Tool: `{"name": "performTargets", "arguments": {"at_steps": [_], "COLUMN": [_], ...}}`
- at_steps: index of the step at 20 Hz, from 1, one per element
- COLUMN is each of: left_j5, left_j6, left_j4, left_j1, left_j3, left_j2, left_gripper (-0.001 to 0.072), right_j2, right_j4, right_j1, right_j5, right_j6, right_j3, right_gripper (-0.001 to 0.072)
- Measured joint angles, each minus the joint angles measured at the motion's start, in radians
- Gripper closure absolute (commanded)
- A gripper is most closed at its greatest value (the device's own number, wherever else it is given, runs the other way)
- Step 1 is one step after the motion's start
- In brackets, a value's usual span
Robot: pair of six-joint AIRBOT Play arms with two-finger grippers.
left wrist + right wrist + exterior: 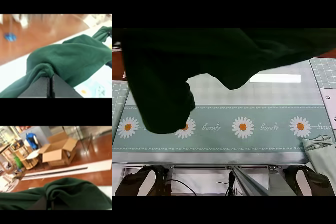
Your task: Fold the shirts.
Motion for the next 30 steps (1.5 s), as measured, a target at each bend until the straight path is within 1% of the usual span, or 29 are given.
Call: {"name": "performTargets", "arguments": {"at_steps": [2, 4, 9, 11, 14, 17, 19, 21, 23, 25, 28, 30], "left_j5": [-0.006, -0.059, -0.278, -0.358, -0.435, -0.446, -0.388, -0.270, -0.110, 0.053, 0.264, 0.363], "left_j6": [-0.051, -0.120, -0.321, -0.386, -0.446, -0.457, -0.436, -0.410, -0.374, -0.324, -0.229, -0.181], "left_j4": [0.045, 0.091, 0.143, 0.150, 0.150, 0.153, 0.158, 0.161, 0.162, 0.161, 0.154, 0.154], "left_j1": [0.006, 0.010, 0.013, 0.013, 0.013, -0.011, -0.067, -0.159, -0.272, -0.384, -0.514, -0.564], "left_j3": [0.013, 0.019, 0.024, 0.015, -0.047, -0.201, -0.344, -0.494, -0.624, -0.710, -0.762, -0.772], "left_j2": [0.060, 0.105, 0.164, 0.172, 0.179, 0.182, 0.179, 0.166, 0.126, 0.051, -0.113, -0.230], "left_gripper": [0.0683, 0.0683, 0.0683, 0.0683, 0.0683, 0.0683, 0.0684, 0.0684, 0.0684, 0.0683, 0.0682, 0.0681], "right_j2": [0.005, 0.008, 0.010, 0.009, 0.005, 0.003, 0.002, 0.001, 0.001, -0.006, -0.061, -0.122], "right_j4": [-0.036, -0.097, -0.212, -0.257, -0.335, -0.361, -0.365, -0.379, -0.381, -0.406, -0.446, -0.453], "right_j1": [-0.015, -0.023, -0.030, -0.031, -0.031, -0.031, -0.022, 0.009, 0.058, 0.111, 0.156, 0.170], "right_j5": [0.038, 0.111, 0.387, 0.507, 0.668, 0.720, 0.694, 0.623, 0.518, 0.369, 0.162, 0.051], "right_j6": [0.024, 0.055, 0.129, 0.150, 0.164, 0.172, 0.174, 0.173, 0.171, 0.171, 0.170, 0.171], "right_j3": [0.064, 0.116, 0.179, 0.185, 0.156, 0.048, -0.063, -0.190, -0.320, -0.437, -0.534, -0.563], "right_gripper": [0.0685, 0.0685, 0.0685, 0.0685, 0.0685, 0.0685, 0.0685, 0.0685, 0.0685, 0.0685, 0.0685, 0.0685]}}
